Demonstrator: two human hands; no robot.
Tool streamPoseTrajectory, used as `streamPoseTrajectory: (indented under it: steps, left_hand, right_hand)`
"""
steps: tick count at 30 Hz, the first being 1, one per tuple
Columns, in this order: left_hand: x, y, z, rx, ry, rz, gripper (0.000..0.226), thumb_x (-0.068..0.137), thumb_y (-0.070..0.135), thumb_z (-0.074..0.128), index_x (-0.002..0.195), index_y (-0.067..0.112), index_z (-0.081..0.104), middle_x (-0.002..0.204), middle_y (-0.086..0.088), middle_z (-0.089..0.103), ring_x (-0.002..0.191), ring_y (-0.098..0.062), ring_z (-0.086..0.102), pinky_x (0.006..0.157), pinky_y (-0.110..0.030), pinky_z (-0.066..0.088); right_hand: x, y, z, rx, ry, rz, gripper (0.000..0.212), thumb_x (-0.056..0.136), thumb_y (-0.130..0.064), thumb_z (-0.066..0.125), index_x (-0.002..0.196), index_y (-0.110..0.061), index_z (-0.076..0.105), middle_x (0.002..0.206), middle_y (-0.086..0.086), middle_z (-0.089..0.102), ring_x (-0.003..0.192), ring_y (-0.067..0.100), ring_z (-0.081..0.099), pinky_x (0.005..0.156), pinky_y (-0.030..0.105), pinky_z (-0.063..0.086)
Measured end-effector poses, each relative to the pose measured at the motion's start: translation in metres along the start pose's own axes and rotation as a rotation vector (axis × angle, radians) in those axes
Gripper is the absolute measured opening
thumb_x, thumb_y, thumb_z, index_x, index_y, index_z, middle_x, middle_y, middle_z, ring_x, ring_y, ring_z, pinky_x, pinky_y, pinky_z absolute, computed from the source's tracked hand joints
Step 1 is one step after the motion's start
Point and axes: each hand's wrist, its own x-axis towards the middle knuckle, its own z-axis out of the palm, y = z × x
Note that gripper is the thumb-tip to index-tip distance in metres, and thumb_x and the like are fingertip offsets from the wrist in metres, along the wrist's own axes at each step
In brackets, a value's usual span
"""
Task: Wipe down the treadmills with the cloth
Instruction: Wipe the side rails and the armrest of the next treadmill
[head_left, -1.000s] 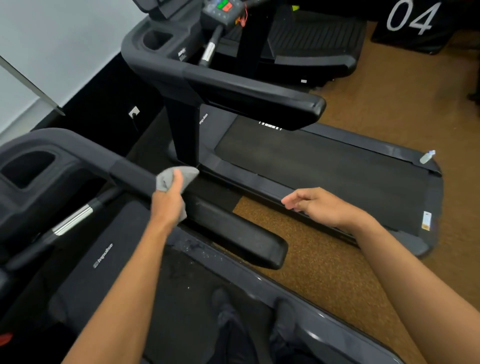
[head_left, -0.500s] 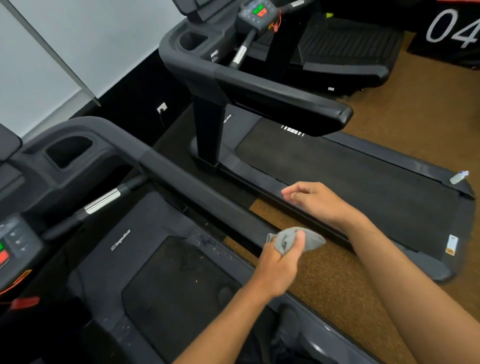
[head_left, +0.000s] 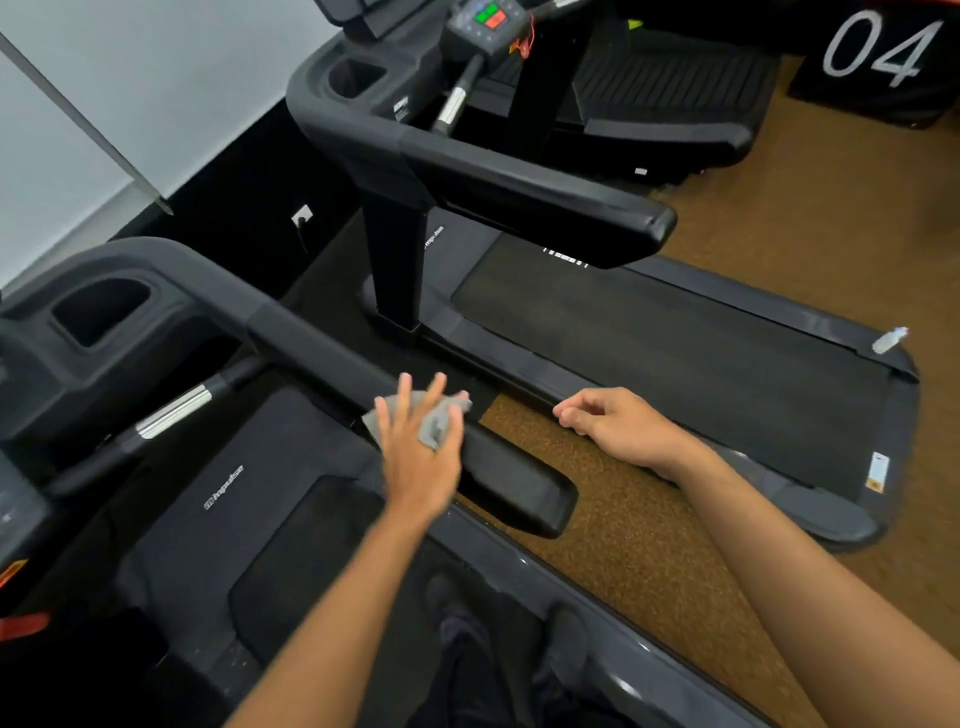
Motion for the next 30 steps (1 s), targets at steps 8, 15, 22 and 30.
streamPoseTrajectory:
  steps: [8,15,22,30]
  left_hand:
    - [-0.121,0.066,0.03,-0.475,-0.334,-0.006,0.037,0.107,0.048,0.047,0.142,0.045,0.059,0.165,0.034,0.026,0.154,0.011,-0.012,0.128,-0.033,0.005]
    - [-0.117,0.028,-0.047,-1.198,-0.01,-0.641,0.054,0.096,0.054,0.06,0.119,0.008,0.073,0.109,-0.013,0.08,0.105,-0.028,0.077,0.098,-0.044,0.056]
    - [-0.133,0.021,-0.021,-1.173,-0.111,-0.785,0.055,0.087,0.07,0.054,0.113,0.024,0.068,0.088,0.002,0.082,0.081,-0.016,0.078,0.077,-0.034,0.061]
    - [-0.083,0.075,0.03,-1.104,-0.034,-0.821,0.078,0.098,0.076,0.025,0.165,0.041,0.009,0.166,0.0,0.036,0.145,-0.02,0.044,0.114,-0.036,0.036]
  right_hand:
    - [0.014,-0.023,0.011,-0.001,0.02,-0.062,0.018,0.098,-0.042,0.061,0.102,-0.033,0.076,0.107,-0.015,0.075,0.104,0.007,0.068,0.103,0.043,0.053]
    - [0.021,-0.058,0.03,-0.1,-0.073,-0.12,0.024,0.1,-0.051,0.056,0.109,-0.036,0.074,0.114,-0.019,0.071,0.112,0.005,0.064,0.106,0.039,0.05]
    - [0.026,-0.082,0.065,-0.173,-0.082,-0.178,0.042,0.097,-0.056,0.057,0.133,-0.034,0.06,0.126,-0.016,0.065,0.115,0.005,0.062,0.103,0.034,0.05]
    - [0.038,-0.101,0.088,-0.204,-0.005,-0.21,0.051,0.098,-0.054,0.056,0.142,-0.029,0.052,0.135,-0.01,0.062,0.118,0.008,0.061,0.103,0.033,0.049]
